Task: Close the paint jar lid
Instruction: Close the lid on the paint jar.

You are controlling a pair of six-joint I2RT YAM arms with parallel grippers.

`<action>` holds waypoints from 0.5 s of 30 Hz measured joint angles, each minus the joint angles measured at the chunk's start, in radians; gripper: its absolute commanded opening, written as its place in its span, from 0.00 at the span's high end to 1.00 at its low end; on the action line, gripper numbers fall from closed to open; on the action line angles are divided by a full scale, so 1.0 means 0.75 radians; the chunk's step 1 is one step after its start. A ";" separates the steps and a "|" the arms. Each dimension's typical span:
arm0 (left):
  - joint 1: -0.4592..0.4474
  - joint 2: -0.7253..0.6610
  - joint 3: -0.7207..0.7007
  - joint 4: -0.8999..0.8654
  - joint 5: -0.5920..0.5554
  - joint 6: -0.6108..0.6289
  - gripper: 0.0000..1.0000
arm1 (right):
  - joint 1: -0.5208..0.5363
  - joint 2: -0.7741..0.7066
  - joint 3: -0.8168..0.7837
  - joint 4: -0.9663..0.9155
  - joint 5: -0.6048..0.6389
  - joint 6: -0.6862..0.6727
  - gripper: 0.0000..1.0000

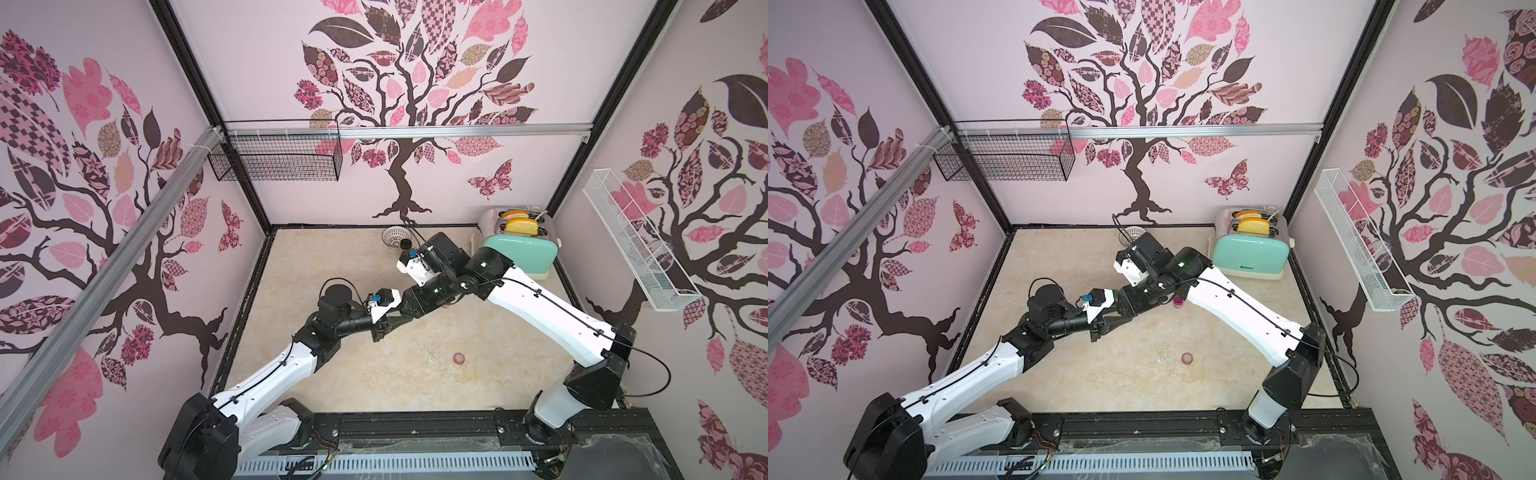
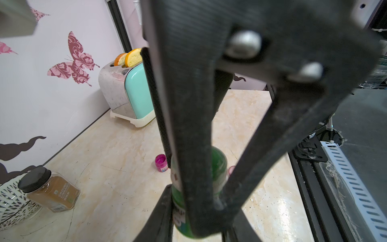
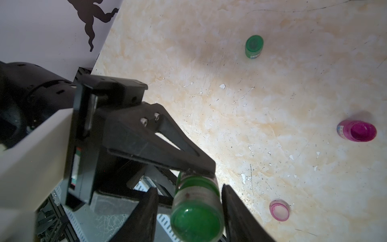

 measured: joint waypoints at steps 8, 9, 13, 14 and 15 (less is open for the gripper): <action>-0.004 0.000 0.005 0.007 0.020 0.000 0.86 | -0.001 -0.024 0.002 -0.003 0.047 -0.063 0.14; -0.006 0.000 0.005 0.006 0.025 0.000 0.86 | -0.001 -0.038 0.002 -0.002 0.057 -0.075 0.11; -0.008 0.001 0.015 -0.013 0.066 0.001 0.86 | -0.001 -0.137 0.000 0.013 0.091 -0.149 0.01; -0.008 0.001 0.021 -0.022 0.078 0.001 0.86 | -0.001 -0.172 -0.006 0.028 0.097 -0.171 0.01; -0.008 0.001 0.028 -0.030 0.086 0.000 0.86 | -0.001 -0.203 -0.016 0.044 0.100 -0.194 0.01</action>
